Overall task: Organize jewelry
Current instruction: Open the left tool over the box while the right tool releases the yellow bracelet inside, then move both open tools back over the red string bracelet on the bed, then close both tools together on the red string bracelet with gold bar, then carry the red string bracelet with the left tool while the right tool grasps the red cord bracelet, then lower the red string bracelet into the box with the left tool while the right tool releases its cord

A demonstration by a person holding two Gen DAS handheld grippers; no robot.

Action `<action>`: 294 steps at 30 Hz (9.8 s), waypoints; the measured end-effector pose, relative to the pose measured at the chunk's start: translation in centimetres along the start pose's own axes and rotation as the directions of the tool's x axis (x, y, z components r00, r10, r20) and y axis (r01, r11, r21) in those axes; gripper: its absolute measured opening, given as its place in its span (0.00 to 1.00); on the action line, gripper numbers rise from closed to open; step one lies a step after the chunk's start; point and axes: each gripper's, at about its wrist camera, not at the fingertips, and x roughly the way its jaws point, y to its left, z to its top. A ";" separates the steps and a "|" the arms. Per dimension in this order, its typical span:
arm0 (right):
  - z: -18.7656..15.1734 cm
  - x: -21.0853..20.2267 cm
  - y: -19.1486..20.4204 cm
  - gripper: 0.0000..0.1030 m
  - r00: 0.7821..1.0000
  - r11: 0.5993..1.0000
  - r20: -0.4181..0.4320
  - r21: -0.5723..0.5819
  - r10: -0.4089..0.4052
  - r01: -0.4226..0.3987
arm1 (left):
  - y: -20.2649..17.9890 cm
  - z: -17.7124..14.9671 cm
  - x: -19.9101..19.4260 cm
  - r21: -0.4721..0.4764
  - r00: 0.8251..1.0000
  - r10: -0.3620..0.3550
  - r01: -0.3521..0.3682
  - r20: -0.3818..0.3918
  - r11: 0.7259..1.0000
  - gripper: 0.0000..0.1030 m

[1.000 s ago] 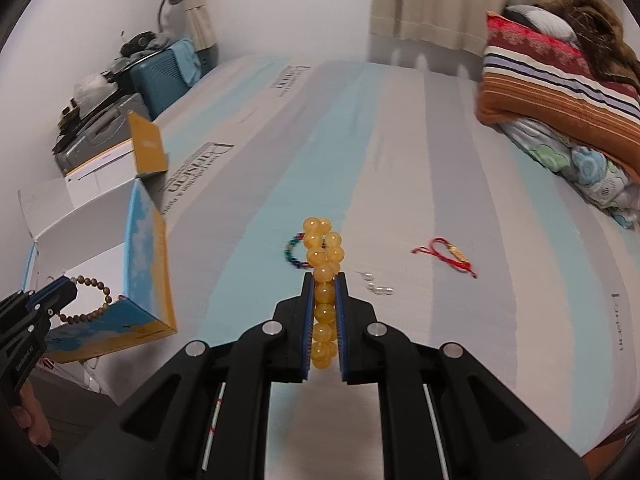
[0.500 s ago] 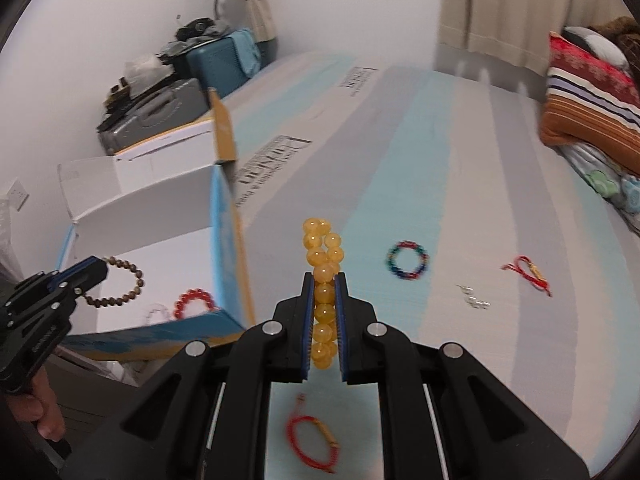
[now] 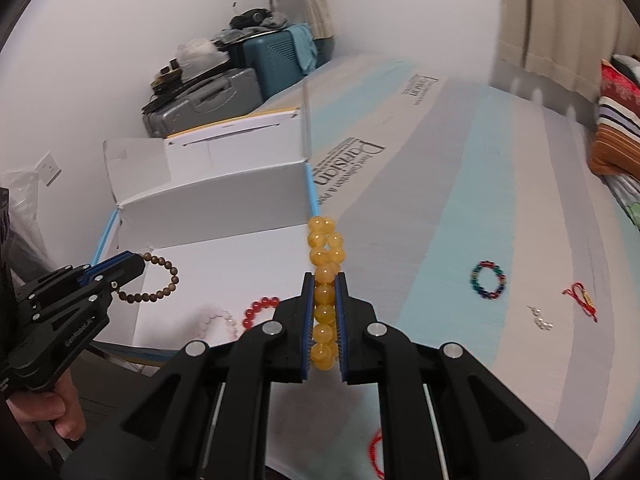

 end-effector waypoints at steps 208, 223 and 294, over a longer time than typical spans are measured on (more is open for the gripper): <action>-9.0 2.0 -36.4 0.12 0.923 0.868 -0.161 0.315 -0.349 0.383 | -21.5 -12.6 7.2 0.153 0.968 -0.100 0.138 -0.231 0.979 0.06; -8.2 -1.1 -27.8 0.12 0.935 0.898 -0.078 0.258 -0.347 0.355 | -19.3 -10.0 4.7 0.152 0.986 -0.068 0.092 -0.153 0.984 0.06; 2.1 2.3 4.0 0.12 0.997 0.997 0.059 -0.062 0.046 -0.042 | 5.9 -2.7 -0.7 -0.132 0.984 0.173 -0.178 -0.048 0.975 0.07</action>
